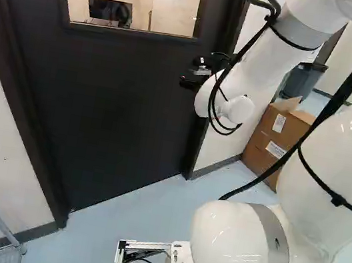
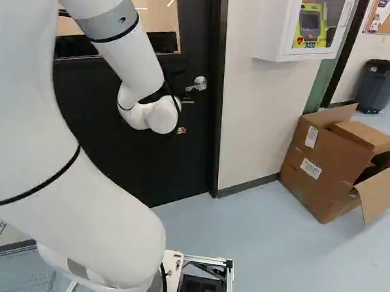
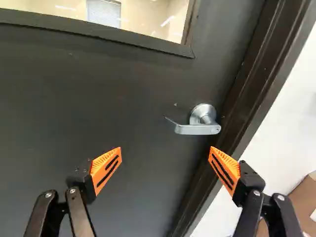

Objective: Open the door and move inside

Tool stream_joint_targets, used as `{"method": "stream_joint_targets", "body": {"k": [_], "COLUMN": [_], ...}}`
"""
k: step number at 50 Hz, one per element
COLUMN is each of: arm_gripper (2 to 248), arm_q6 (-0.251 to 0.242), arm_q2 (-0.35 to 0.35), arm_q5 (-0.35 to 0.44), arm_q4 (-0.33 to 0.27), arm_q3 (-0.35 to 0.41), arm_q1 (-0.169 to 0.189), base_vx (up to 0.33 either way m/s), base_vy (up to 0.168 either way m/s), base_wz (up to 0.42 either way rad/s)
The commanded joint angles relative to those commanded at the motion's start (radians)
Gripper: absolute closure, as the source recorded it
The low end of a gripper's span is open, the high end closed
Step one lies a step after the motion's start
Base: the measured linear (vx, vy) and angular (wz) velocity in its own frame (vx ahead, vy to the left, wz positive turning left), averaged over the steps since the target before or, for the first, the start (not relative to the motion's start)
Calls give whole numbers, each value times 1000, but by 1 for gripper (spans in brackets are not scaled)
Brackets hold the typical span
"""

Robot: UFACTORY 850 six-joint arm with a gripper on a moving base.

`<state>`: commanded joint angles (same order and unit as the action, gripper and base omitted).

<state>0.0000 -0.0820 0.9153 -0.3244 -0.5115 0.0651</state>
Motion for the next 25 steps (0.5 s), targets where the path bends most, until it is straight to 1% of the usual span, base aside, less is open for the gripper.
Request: {"method": "stream_joint_targets", "body": {"k": [11, 25], "arm_gripper": [3, 3], "arm_q6": [0, 0], "arm_q2": [30, 73], "arm_q5": [10, 12], "arm_q4": [-68, -134], "arm_q3": [-55, -130], "arm_q1": [14, 24], "base_vx": [0, 0], "base_vy": [0, 0], "base_wz": [0, 0]}}
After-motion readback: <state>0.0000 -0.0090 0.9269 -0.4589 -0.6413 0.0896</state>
